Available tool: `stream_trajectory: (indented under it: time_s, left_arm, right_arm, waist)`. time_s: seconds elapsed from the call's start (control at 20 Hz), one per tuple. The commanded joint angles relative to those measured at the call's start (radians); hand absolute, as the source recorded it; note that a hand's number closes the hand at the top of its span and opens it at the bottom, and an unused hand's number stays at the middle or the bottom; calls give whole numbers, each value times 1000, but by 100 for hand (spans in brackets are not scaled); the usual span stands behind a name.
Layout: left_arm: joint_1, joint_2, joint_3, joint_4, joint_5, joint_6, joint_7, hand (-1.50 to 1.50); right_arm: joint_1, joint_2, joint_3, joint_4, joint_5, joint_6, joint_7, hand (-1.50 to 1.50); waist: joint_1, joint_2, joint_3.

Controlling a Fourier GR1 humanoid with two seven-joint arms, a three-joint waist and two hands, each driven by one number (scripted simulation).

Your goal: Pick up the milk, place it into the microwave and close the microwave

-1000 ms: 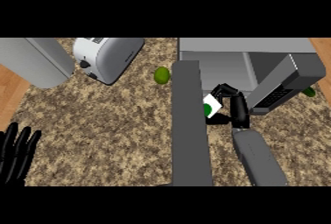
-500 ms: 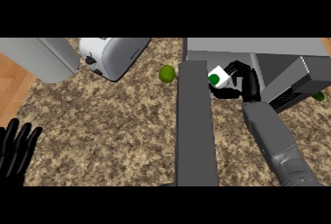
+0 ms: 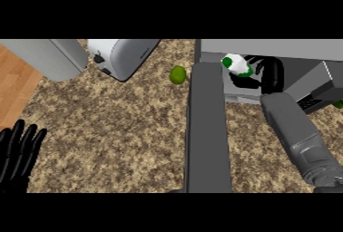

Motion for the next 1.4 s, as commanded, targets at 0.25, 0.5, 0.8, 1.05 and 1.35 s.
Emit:
stream_trajectory:
  time_s: [0.25,0.5,0.8,1.05,1.35]
  left_arm:
    - [-30,-5,-35,16,-60,15,20,-150]
    - [-5,-14,-54,10,-78,8,1,-150]
    - [-36,-4,-37,36,-88,5,-15,-150]
    - [30,-26,-73,9,-128,8,-45,-150]
    - [42,-21,-94,-38,-138,9,2,-150]
  right_arm:
    - [-115,-7,81,144,108,18,59,-150]
    - [-98,72,88,164,116,6,47,-150]
    - [-105,79,58,142,93,-26,25,-150]
    - [-79,52,17,135,59,-49,12,-150]
    - [-112,34,-3,120,48,-57,3,-150]
  waist:
    - [15,7,1]
    - [16,5,1]
    - [5,3,1]
    - [5,-1,0]
    - [0,-3,1]
